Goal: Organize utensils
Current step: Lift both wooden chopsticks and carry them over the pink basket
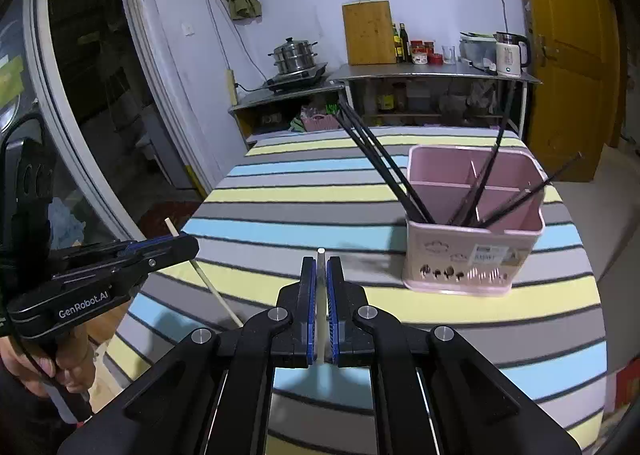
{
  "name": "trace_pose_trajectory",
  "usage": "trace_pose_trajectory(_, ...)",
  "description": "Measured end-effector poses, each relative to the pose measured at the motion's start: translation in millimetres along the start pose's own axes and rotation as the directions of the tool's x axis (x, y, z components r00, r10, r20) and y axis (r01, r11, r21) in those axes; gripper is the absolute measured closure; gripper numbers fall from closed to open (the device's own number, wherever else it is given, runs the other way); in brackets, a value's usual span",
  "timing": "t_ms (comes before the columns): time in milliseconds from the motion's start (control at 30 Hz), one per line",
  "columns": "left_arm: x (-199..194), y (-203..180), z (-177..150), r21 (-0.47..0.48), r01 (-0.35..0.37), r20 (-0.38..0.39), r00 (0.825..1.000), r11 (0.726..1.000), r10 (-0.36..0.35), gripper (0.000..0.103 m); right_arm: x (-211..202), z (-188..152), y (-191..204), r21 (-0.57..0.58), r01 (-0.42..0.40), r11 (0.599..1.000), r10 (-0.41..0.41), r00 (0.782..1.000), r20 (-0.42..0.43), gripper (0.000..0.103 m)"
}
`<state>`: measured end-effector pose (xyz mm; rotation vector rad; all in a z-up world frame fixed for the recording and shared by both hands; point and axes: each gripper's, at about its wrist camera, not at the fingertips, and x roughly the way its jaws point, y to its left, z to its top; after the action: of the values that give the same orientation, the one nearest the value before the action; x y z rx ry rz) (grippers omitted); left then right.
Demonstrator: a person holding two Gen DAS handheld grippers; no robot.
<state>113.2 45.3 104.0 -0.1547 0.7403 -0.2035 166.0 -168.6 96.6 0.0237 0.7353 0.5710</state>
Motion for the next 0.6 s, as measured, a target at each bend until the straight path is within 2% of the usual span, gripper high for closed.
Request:
trace_pose_trajectory(233, -4, -9, -5, 0.007, 0.010, -0.010, 1.000, 1.000, -0.010, 0.097, -12, -8, -4, 0.015, 0.016, 1.000, -0.016, 1.000, 0.005, 0.098)
trace_pose_trajectory(600, -5, -47, 11, 0.070, 0.042, 0.018, 0.999, 0.997, -0.044, 0.097, -46, -5, -22, 0.044, 0.063, 0.997, -0.066, 0.995, 0.074, 0.098)
